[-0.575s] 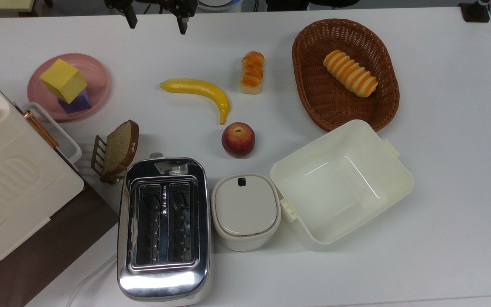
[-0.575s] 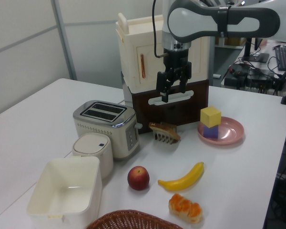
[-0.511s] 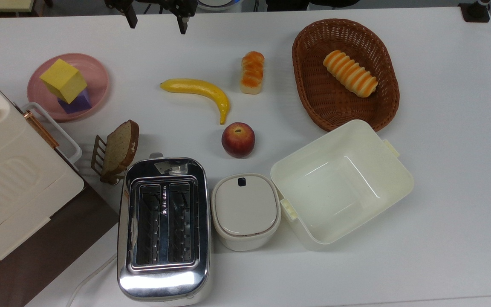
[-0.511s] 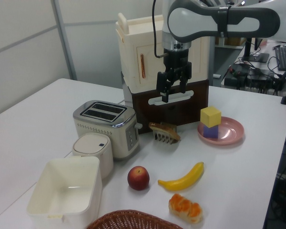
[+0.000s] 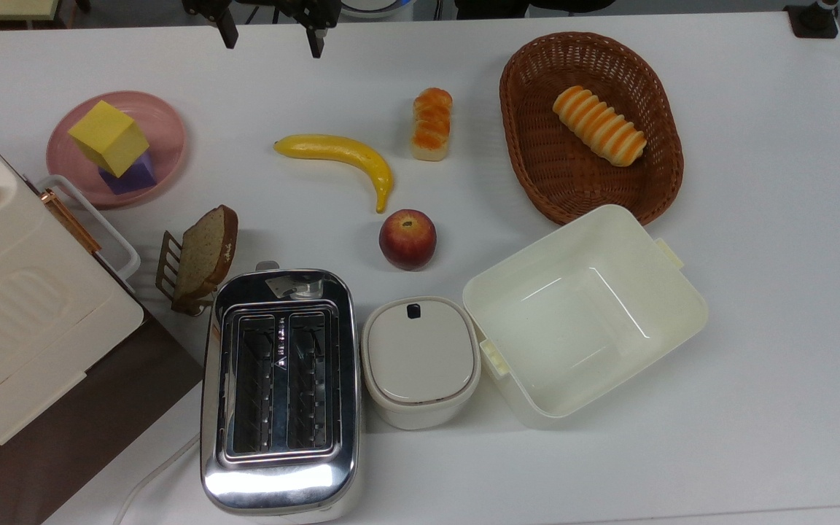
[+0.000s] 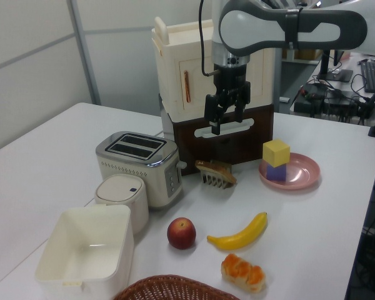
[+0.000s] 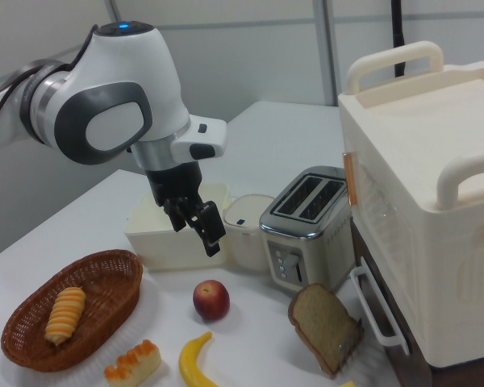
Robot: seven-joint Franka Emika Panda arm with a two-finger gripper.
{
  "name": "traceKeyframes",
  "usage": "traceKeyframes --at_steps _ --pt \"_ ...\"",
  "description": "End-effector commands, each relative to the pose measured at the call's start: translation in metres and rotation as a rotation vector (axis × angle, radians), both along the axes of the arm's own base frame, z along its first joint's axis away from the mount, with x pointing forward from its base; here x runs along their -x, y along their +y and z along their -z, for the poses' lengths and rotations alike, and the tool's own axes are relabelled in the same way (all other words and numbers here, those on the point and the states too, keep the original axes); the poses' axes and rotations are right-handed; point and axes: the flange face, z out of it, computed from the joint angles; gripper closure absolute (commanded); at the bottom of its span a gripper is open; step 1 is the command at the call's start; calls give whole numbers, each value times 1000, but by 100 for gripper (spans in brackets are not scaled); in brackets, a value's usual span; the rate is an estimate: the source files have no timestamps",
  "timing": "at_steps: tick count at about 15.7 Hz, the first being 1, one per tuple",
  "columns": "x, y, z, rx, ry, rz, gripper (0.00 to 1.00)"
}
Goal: Put the yellow cube on the table
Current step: 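Move the gripper from above the table toward the pink plate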
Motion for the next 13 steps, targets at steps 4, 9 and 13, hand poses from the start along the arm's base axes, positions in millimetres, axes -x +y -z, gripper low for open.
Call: traceKeyframes --at_steps 4,9,13 --pt "2 2 5 -7 31 -12 0" --pt "15 -28 0 -14 16 33 0" --pt "61 -73 0 -11 -14 151 0"
